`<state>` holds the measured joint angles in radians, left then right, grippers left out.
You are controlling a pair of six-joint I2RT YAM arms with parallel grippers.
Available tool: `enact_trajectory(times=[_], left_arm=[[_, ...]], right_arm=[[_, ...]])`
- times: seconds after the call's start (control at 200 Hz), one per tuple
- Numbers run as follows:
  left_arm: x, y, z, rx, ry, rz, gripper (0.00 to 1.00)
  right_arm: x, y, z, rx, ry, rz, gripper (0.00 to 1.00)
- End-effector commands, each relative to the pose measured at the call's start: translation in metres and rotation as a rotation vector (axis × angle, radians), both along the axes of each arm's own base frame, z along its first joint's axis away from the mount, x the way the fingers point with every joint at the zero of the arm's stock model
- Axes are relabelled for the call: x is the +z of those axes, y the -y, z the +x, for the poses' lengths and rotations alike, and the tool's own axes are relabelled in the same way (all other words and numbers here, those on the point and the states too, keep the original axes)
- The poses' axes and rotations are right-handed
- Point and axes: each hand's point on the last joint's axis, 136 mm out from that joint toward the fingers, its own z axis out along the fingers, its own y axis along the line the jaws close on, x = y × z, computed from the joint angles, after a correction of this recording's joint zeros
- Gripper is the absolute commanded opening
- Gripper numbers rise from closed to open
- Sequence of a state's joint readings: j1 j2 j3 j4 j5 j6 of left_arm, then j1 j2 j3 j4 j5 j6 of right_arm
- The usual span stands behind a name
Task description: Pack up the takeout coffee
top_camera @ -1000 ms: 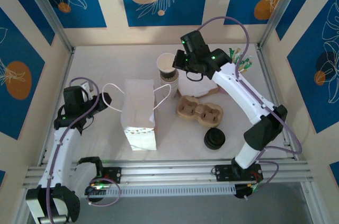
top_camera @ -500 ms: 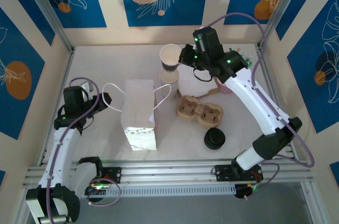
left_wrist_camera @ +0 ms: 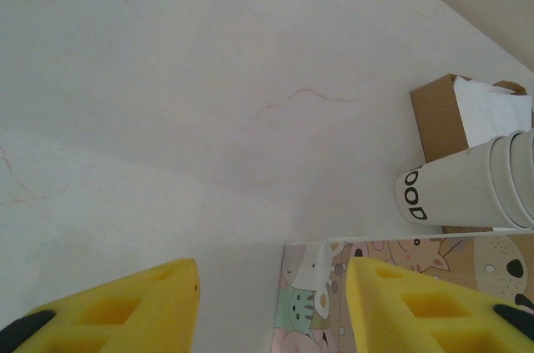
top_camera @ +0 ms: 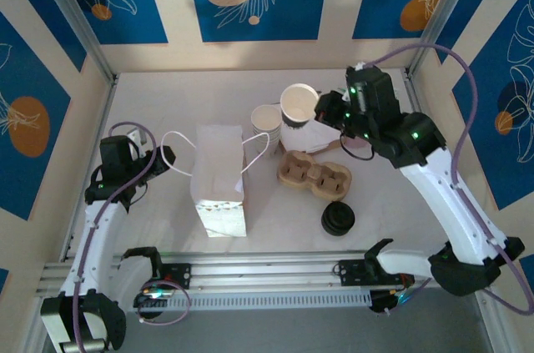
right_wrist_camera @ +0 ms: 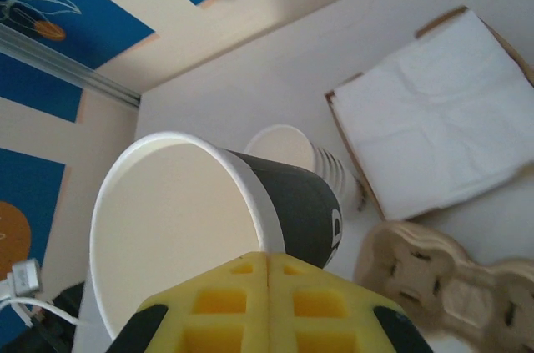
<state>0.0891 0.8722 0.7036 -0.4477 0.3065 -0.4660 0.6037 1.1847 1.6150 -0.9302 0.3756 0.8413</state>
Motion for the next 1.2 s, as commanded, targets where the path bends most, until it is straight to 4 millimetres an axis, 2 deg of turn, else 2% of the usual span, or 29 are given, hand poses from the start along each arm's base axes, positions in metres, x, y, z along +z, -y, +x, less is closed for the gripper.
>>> enact_trajectory(times=[0.0, 0.21, 0.595, 0.865, 0.965, 1.196], left_arm=[[0.004, -0.001, 0.002, 0.008, 0.021, -0.005, 0.50], [-0.001, -0.001, 0.004, 0.005, 0.002, -0.012, 0.49], [-0.007, 0.002, 0.004, -0.006, -0.025, -0.025, 0.49], [-0.010, 0.003, 0.005, -0.008, -0.035, -0.024, 0.49], [-0.010, 0.003, 0.005, -0.008, -0.036, -0.023, 0.49], [-0.010, 0.002, 0.004, -0.006, -0.039, -0.019, 0.49]], right_arm=[[-0.020, 0.020, -0.021, -0.048, -0.073, -0.031, 0.00], [-0.060, 0.029, -0.045, -0.040, -0.191, -0.062, 0.00], [-0.108, 0.000, -0.084, 0.124, -0.316, -0.084, 0.00], [-0.145, -0.017, -0.109, 0.157, -0.408, -0.083, 0.00], [-0.161, -0.030, -0.110, 0.179, -0.421, -0.077, 0.00], [-0.184, -0.041, -0.092, 0.151, -0.368, -0.089, 0.00]])
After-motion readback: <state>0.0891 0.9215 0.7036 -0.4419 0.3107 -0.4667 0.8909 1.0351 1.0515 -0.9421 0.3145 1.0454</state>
